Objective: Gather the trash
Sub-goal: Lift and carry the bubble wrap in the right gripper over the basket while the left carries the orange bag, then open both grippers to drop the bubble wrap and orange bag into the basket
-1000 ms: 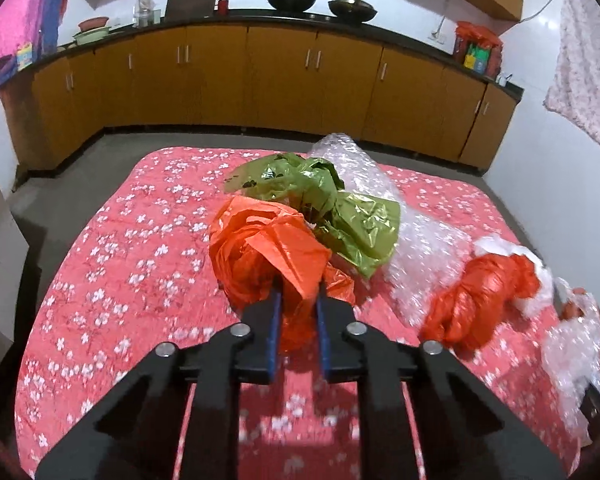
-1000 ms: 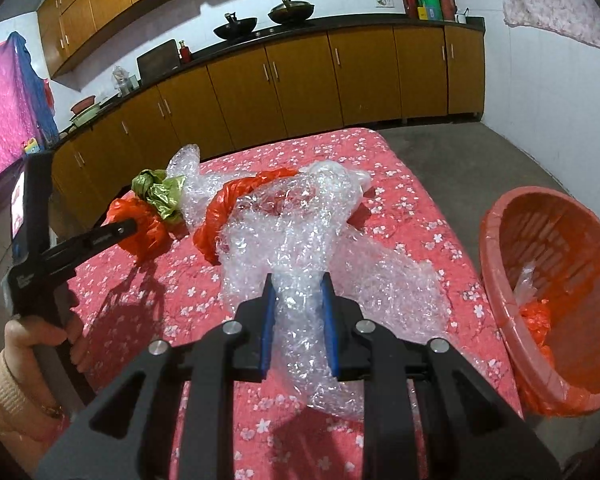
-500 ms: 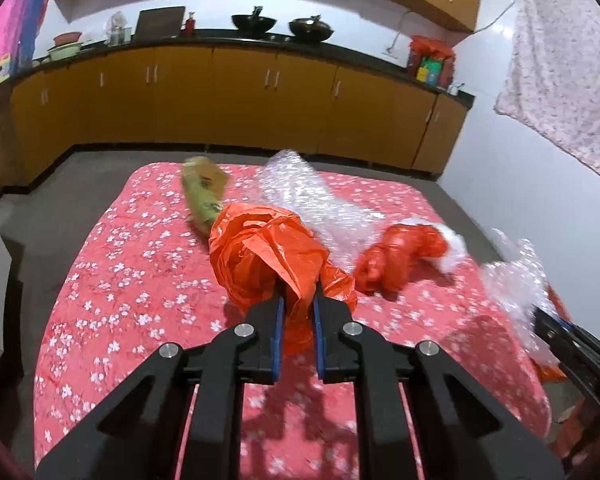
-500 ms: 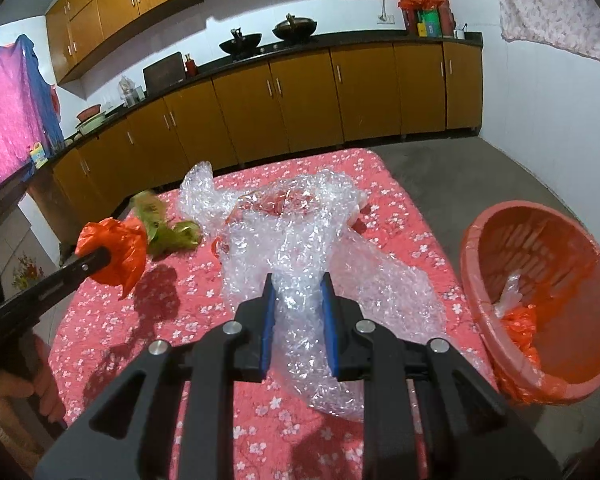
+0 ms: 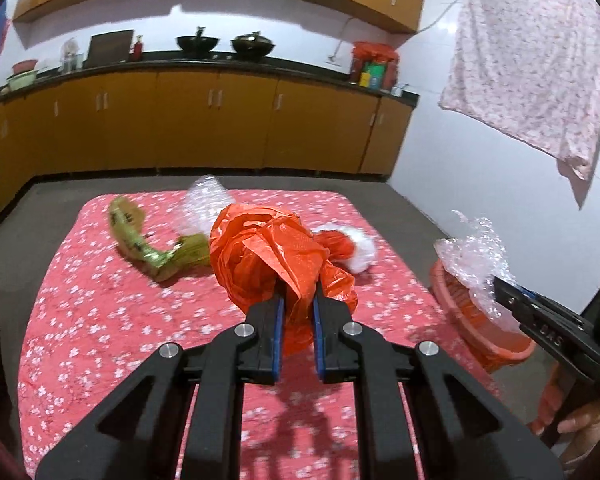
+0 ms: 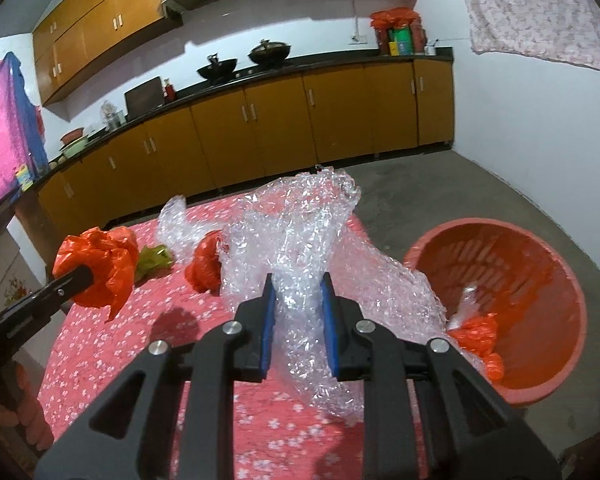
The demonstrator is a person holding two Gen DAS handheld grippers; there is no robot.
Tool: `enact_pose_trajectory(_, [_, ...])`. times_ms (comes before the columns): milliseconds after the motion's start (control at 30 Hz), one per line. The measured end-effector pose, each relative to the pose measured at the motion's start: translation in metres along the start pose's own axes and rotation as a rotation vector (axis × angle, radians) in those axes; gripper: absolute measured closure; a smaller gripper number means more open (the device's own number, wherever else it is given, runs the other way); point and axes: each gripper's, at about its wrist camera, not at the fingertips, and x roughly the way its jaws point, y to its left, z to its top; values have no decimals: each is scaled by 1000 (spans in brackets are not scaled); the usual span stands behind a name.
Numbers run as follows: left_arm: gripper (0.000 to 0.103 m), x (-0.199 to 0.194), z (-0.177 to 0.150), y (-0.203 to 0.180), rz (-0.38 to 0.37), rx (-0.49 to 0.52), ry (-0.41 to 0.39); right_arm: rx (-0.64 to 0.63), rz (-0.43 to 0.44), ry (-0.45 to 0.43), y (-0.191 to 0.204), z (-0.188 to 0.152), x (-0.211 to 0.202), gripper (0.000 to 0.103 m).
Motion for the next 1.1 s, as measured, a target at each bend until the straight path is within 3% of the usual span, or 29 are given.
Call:
enact_pose_trajectory(667, [91, 41, 8, -119, -254, 161, 1, 104, -201, -83, -100, 12, -33, 81])
enact_pose_trajectory(1100, [92, 90, 7, -179, -352, 203, 67, 176, -271, -85, -156, 14, -30, 81])
